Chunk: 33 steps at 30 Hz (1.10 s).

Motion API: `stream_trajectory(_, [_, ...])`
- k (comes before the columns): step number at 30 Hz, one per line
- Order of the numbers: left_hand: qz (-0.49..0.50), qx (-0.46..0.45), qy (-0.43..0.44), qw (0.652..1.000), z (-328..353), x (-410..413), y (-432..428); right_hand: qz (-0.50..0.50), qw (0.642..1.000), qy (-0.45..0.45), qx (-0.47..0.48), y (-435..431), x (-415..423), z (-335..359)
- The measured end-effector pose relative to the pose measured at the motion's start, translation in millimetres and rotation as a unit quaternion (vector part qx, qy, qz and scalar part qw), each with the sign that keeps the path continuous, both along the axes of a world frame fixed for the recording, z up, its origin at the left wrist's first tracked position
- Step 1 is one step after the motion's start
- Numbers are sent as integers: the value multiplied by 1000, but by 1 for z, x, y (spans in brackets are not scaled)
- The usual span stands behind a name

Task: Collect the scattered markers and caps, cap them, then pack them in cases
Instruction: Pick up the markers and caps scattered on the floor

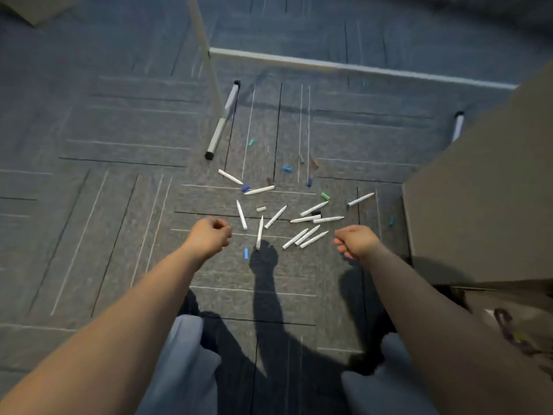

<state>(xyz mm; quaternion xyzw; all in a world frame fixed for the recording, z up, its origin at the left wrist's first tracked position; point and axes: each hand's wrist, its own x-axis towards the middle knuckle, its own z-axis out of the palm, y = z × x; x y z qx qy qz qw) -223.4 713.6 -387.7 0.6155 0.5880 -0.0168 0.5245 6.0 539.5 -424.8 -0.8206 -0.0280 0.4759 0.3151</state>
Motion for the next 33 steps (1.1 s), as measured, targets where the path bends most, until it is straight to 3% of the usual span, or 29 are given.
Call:
stream_trajectory(9, [-49,-5,108,993,-198,47,31,-33,991,-44,-125,40,20,-198])
stream_trajectory(14, [-81,52,156,983,-267,72,37,-79,977,-104,-169,51,23,-256])
stream_trajectory(20, [-154,82,207,963,-293,91,41,-48,975,-124,-180,62,21,-280])
stream_trajectory(26, [-160,83,235,955,-307,96,42,-34,974,-115,-192,69,24,-279])
stream_trajectory(30, [-189,75,237,950,-302,100,44,-84,976,-109,-170,67,23,-279])
stream_trajectory(33, [-157,128,225,953,-291,101,36,-161,975,-95,-118,66,22,-280])
